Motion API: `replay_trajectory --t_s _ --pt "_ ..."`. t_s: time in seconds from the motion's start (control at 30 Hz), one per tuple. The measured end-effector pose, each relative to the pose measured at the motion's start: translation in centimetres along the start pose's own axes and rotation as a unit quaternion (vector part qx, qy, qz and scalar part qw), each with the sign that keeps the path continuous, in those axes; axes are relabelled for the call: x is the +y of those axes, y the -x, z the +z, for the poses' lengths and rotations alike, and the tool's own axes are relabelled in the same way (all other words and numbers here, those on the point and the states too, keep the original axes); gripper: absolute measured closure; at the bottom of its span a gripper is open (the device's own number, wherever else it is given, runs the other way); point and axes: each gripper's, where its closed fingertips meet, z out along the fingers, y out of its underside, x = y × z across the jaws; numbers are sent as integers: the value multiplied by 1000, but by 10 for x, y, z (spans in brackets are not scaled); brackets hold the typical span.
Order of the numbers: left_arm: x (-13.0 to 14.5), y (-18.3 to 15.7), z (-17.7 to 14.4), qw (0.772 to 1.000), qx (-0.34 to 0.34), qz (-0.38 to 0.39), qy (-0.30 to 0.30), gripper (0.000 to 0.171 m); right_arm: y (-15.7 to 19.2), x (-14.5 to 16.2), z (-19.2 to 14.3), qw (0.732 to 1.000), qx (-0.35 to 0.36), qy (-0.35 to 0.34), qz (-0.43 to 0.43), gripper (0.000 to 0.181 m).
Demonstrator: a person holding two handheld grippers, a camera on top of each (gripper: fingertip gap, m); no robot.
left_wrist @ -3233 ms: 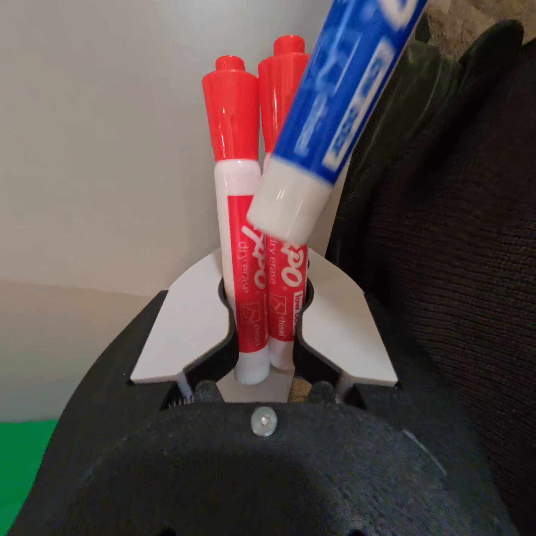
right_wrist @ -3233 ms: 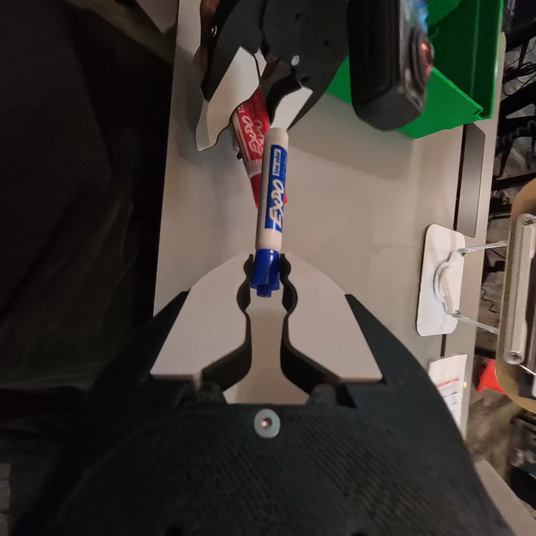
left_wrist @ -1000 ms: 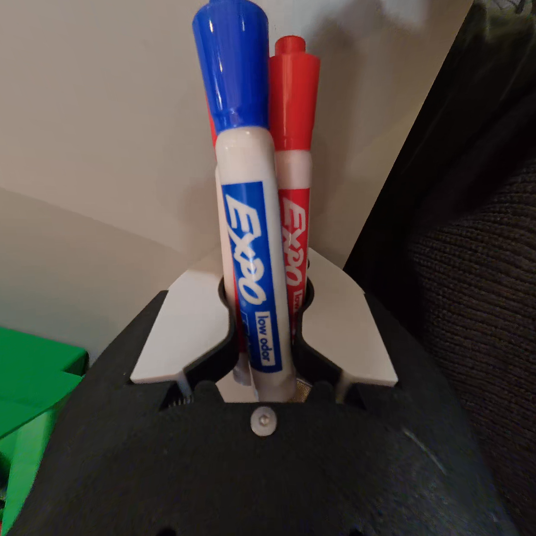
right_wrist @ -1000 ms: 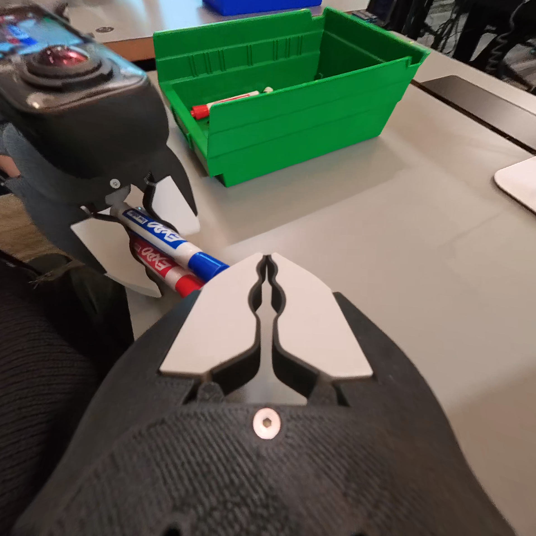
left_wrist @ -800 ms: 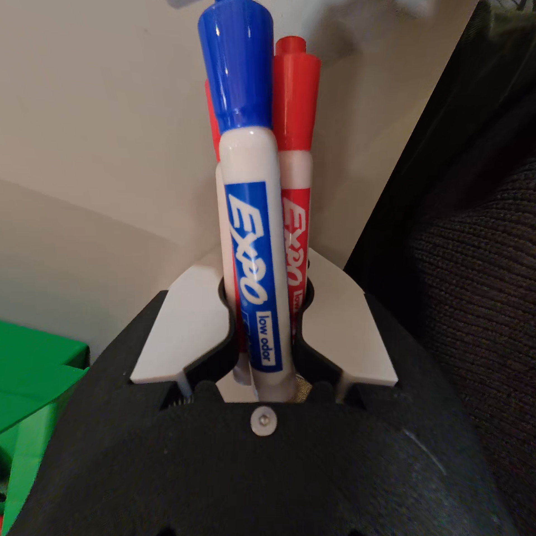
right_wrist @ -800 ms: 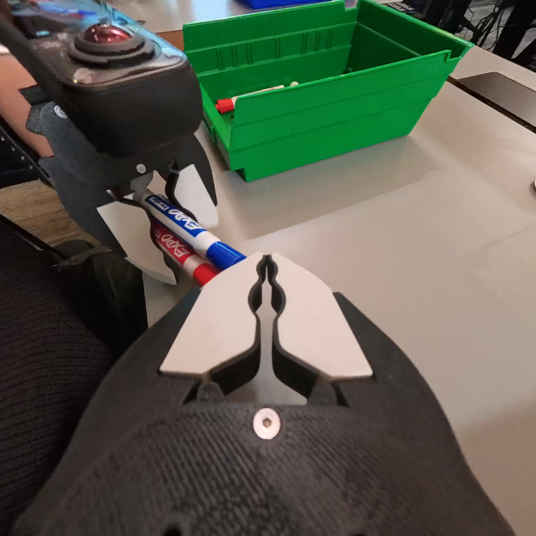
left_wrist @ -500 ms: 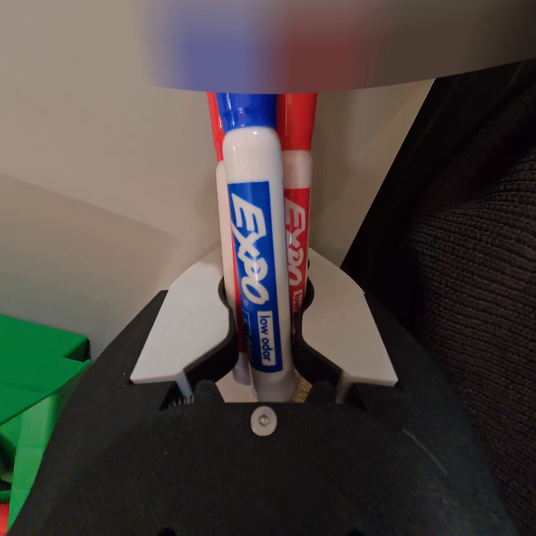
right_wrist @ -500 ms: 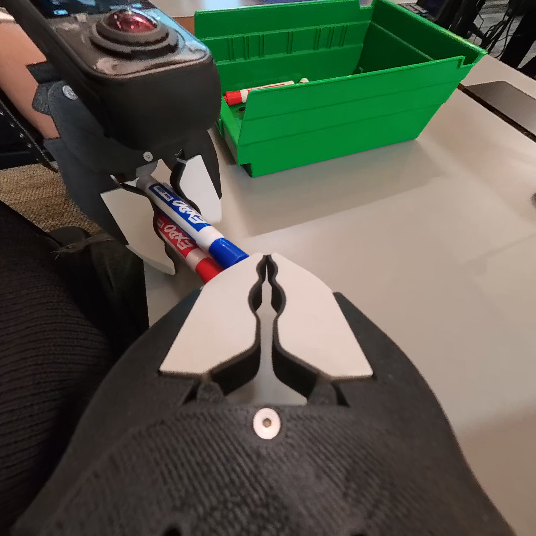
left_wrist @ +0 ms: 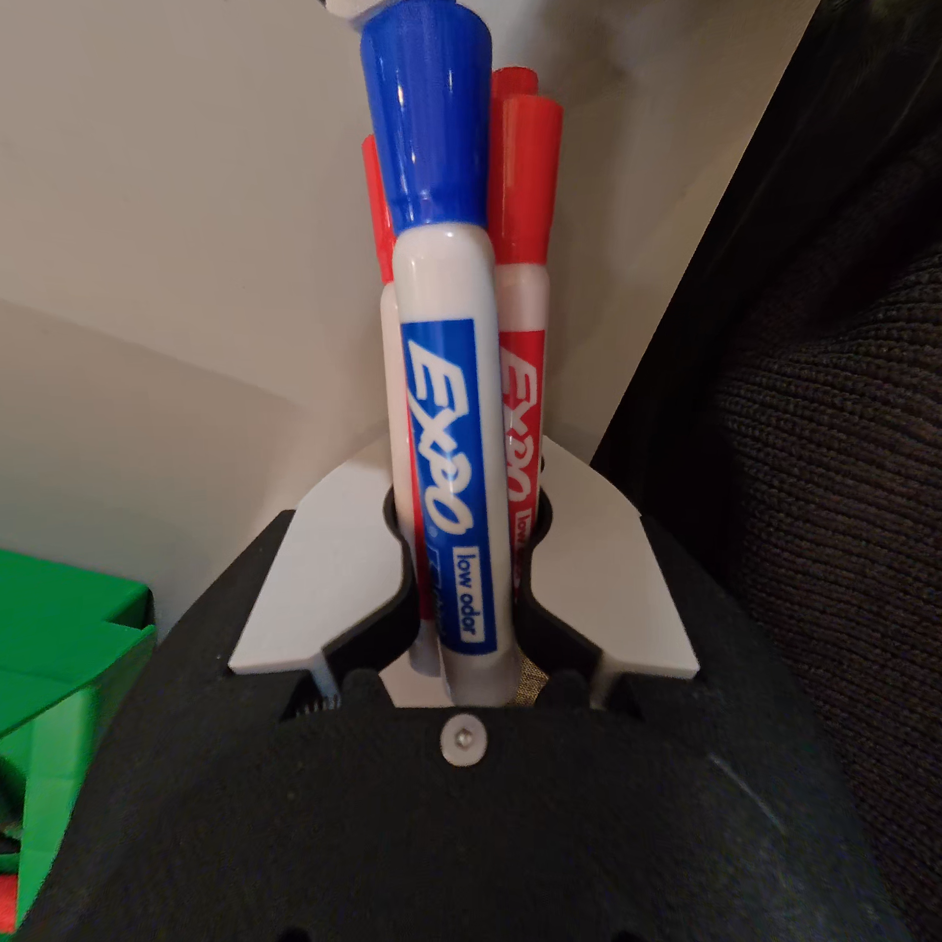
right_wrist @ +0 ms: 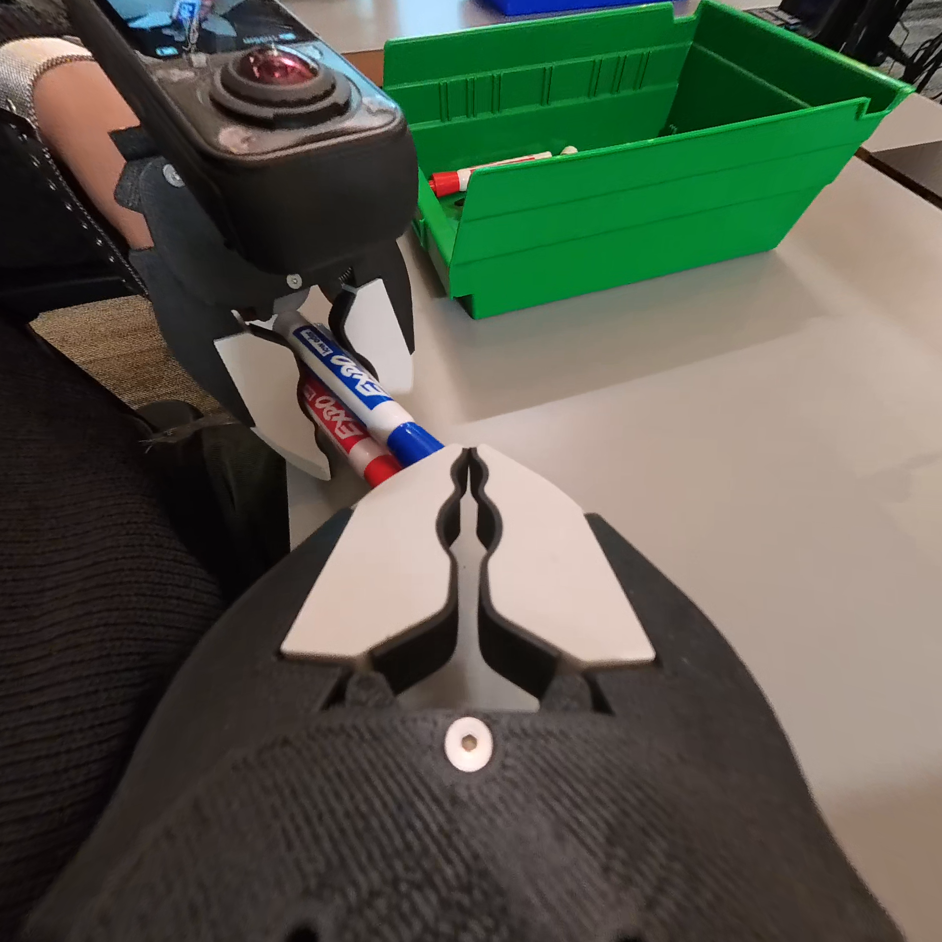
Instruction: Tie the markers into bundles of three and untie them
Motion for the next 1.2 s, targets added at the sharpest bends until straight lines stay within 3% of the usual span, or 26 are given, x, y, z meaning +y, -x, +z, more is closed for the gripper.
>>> replay_trajectory --t_s 0.37,0.5,0.6,0.77,0.9,1.2 --pt "0 0 0 1000 2 4 0 127 5 -5 -5 999 -16 -13 -40 180" --pt "1 -2 0 1000 2 17 5 127 14 -2 -11 996 -51 1 -76 152" --pt "1 -10 0 999 25 24 4 127 18 -1 -13 995 -74 -2 -61 144" --pt "0 -16 0 999 32 35 5 126 31 3 -9 992 -113 7 -52 144" --pt "0 -17 0 999 39 33 3 127 32 9 -4 992 -99 23 -69 158" --pt "-1 -14 -1 999 41 21 -3 127 33 -1 -12 992 -99 12 -72 159"
